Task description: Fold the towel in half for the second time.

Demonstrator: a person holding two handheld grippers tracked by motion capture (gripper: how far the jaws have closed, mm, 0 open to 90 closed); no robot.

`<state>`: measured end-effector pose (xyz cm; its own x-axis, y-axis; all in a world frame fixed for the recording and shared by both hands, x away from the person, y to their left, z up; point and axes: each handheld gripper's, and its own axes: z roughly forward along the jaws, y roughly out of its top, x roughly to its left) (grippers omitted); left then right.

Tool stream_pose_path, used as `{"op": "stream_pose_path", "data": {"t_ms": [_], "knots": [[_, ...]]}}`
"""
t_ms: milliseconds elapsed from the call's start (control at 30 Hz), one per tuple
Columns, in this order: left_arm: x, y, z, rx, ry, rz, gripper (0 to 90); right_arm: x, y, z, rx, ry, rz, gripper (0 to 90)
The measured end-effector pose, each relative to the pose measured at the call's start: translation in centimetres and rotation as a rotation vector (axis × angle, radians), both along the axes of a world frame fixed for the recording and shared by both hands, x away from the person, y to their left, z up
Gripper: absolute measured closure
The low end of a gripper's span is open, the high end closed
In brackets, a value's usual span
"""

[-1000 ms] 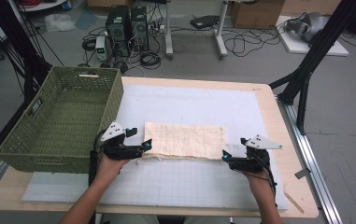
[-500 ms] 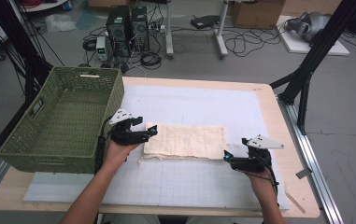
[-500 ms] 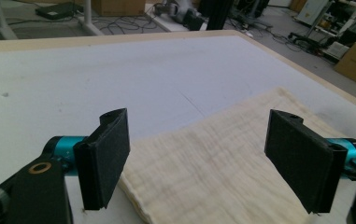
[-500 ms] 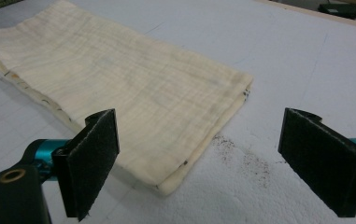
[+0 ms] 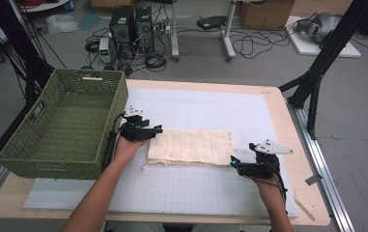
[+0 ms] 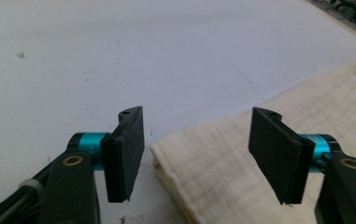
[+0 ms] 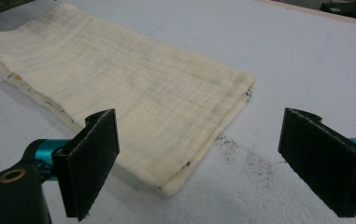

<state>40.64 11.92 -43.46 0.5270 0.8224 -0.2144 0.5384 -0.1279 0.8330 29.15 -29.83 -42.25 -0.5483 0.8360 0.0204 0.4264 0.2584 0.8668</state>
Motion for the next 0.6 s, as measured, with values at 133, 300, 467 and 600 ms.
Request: {"op": "stream_pose_path", "data": {"t_ms": [133, 300, 467, 600], "knots": [[0.3, -0.3, -0.6, 0.041, 0.011, 0.013, 38.5, 0.0, -0.1, 0.0, 0.001, -0.004, 0.004, 11.8], [0.6, -0.5, -1.3, 0.077, 0.036, 0.010, 41.8, 0.0, -0.1, 0.0, -0.001, -0.003, 0.003, 11.8], [0.6, -0.6, -1.6, 0.110, 0.042, -0.007, 54.6, 0.1, -0.1, -0.1, -0.004, 0.000, 0.003, 11.8], [0.5, -0.5, -1.6, 0.135, 0.028, -0.036, 74.5, 0.1, -0.1, -0.1, 0.000, 0.002, -0.001, 11.8]]}}
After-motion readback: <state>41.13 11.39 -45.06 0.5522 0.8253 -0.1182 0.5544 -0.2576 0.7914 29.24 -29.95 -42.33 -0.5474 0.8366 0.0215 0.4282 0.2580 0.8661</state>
